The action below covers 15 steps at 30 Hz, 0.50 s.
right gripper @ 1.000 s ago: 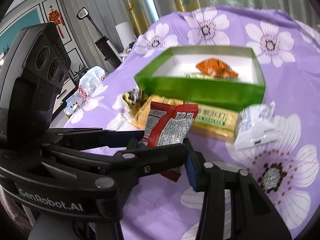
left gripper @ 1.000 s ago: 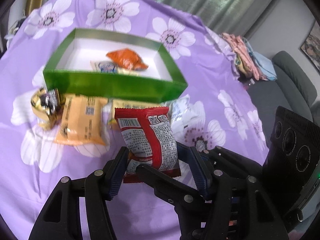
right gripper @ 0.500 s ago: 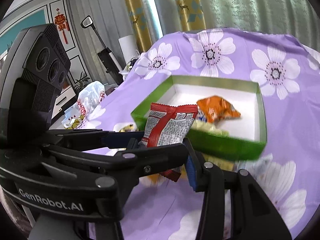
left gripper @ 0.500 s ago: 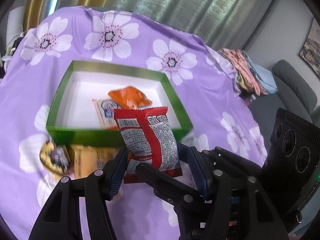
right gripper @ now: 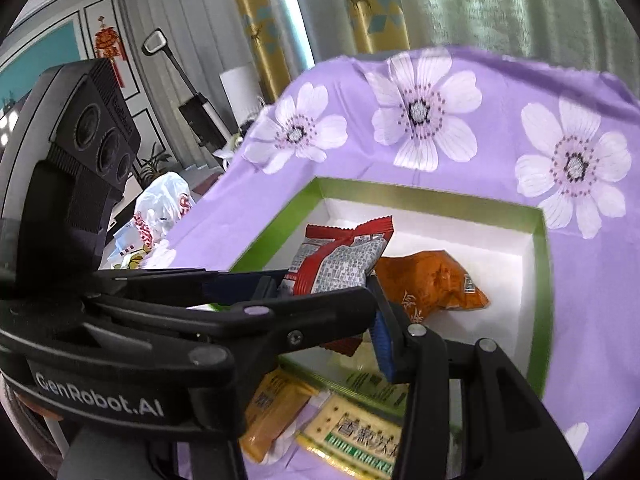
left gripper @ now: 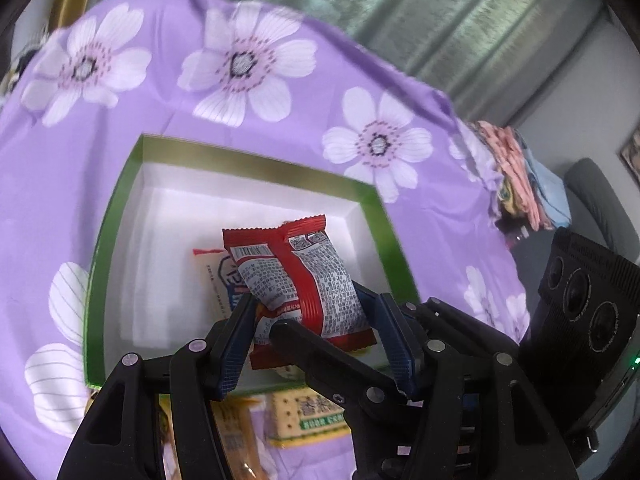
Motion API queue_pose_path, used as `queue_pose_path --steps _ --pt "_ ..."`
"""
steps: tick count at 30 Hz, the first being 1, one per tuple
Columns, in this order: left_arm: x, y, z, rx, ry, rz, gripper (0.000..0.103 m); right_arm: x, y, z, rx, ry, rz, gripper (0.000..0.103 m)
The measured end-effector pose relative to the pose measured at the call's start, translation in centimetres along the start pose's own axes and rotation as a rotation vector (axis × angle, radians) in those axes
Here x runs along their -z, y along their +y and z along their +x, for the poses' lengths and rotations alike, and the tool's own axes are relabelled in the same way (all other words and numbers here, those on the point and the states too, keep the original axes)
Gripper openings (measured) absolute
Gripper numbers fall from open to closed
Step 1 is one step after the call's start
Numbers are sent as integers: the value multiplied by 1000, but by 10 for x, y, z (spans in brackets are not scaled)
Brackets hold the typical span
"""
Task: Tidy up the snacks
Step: 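Lift the red-and-white bag into the green box and open the right gripper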
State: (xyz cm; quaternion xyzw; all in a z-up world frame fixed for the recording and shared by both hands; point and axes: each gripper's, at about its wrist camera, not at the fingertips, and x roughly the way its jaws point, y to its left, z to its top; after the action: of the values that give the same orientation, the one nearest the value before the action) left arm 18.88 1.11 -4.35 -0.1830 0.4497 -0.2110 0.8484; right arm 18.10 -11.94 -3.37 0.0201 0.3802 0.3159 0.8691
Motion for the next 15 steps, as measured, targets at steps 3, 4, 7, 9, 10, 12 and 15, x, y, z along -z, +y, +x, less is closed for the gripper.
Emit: queue_pose_path --steps 3,4,7,9,10,12,15 --pt "2 8 9 -9 12 -20 60 1 -2 15 16 32 4 46" --pt "3 10 12 -14 16 -25 60 2 -2 19 20 41 3 47" --pt "4 13 16 -34 23 -32 61 6 -3 29 38 68 -3 49" --pt "4 14 15 -43 19 -39 61 8 -3 32 46 85 -6 54" --pt "3 14 13 -32 19 -44 61 9 -2 32 49 86 -8 57" --pt "3 12 7 -49 9 -39 67 10 -2 27 58 81 -12 62" --pt "3 8 -6 -89 -13 -25 81 9 -4 13 62 59 -10 69"
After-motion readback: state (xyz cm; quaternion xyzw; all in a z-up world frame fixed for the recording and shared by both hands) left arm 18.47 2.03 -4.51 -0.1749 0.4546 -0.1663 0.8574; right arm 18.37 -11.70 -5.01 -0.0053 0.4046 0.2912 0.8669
